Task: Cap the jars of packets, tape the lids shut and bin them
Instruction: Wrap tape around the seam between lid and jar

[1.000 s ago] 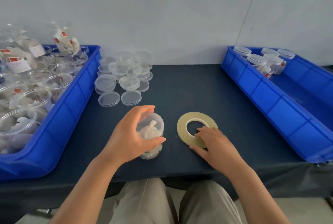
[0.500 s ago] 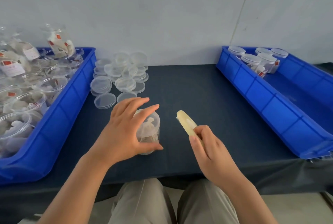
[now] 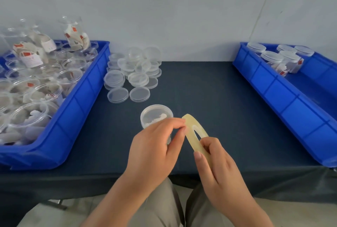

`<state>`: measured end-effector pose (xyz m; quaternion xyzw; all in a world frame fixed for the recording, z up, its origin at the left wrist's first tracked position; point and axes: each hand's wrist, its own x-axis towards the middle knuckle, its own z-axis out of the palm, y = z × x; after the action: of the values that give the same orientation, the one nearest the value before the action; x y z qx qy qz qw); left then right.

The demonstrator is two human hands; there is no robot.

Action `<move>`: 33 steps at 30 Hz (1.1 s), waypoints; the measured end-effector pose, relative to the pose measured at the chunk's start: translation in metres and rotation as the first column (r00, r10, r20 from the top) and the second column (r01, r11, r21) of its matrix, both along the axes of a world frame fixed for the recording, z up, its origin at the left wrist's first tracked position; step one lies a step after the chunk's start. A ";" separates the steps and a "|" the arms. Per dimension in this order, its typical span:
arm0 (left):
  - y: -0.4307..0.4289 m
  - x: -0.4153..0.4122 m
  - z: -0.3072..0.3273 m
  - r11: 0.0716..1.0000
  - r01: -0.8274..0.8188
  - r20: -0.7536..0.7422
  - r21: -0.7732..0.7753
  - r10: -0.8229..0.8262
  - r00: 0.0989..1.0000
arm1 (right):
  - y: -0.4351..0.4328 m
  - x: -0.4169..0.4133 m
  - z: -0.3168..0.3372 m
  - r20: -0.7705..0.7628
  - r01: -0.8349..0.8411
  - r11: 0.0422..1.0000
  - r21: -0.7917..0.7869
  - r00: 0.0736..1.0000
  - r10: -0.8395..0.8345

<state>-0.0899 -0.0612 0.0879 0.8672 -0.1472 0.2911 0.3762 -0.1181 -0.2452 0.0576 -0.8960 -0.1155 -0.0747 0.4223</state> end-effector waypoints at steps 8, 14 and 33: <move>-0.007 -0.023 0.000 0.987 0.053 0.011 0.150 -0.055 0.998 | -0.001 0.000 0.014 -0.293 -0.130 0.901 0.413 0.918 0.266; -0.005 -0.020 -0.006 0.982 -0.017 0.015 0.188 0.015 1.000 | 0.017 -0.005 0.022 -0.422 -0.056 0.856 0.514 0.852 0.310; 0.018 0.001 -0.070 0.921 -0.198 0.030 -0.336 0.220 0.975 | -0.006 0.025 0.020 -0.028 -0.095 0.990 -0.099 0.995 0.093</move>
<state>-0.0891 -0.0436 0.0183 0.7922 -0.0155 0.3790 0.4781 -0.0929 -0.2507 0.0777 -0.9105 -0.1562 -0.0381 0.3810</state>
